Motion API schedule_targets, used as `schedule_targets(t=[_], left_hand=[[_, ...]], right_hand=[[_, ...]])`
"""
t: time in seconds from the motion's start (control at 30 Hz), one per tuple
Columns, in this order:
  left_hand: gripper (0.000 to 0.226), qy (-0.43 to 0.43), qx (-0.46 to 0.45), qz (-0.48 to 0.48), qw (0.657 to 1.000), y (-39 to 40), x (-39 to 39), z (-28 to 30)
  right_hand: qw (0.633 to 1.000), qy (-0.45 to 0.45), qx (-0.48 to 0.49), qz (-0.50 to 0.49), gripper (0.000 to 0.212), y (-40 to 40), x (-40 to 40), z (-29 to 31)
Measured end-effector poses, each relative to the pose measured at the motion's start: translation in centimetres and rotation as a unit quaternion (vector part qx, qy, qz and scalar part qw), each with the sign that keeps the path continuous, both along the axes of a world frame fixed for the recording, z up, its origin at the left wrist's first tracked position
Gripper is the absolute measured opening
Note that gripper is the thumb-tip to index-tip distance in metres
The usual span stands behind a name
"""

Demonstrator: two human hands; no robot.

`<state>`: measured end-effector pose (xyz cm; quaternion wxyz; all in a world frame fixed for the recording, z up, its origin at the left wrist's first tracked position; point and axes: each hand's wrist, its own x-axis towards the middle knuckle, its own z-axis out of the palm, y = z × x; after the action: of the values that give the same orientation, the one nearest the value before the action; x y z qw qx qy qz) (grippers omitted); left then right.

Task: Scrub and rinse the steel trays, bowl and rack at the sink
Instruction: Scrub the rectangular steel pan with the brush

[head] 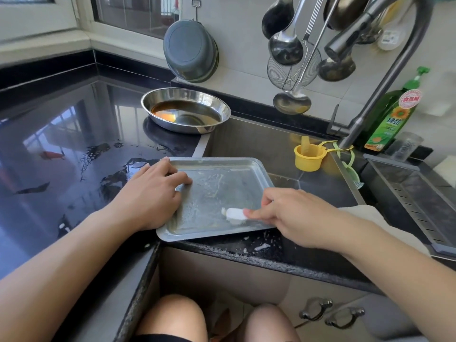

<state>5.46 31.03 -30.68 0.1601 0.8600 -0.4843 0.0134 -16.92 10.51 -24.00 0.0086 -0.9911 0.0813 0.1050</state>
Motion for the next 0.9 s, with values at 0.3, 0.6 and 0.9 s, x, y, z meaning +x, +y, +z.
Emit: schedule_targets(t=[0.3, 0.6, 0.9], left_hand=[[0.082, -0.017, -0.004, -0.007, 1.0, 0.2, 0.0, 0.1], [0.065, 0.015, 0.003, -0.003, 1.0, 0.0, 0.2, 0.0], [0.065, 0.02, 0.012, 0.003, 1.0, 0.1, 0.1, 0.1]], right_hand=[[0.994, -0.025, -0.059, -0.085, 0.054, -1.3, 2.4, 0.0], [0.993, -0.014, -0.037, -0.113, 0.047, -2.2, 3.4, 0.2], [0.994, -0.01, 0.004, -0.108, 0.048, -0.2, 4.4, -0.3]])
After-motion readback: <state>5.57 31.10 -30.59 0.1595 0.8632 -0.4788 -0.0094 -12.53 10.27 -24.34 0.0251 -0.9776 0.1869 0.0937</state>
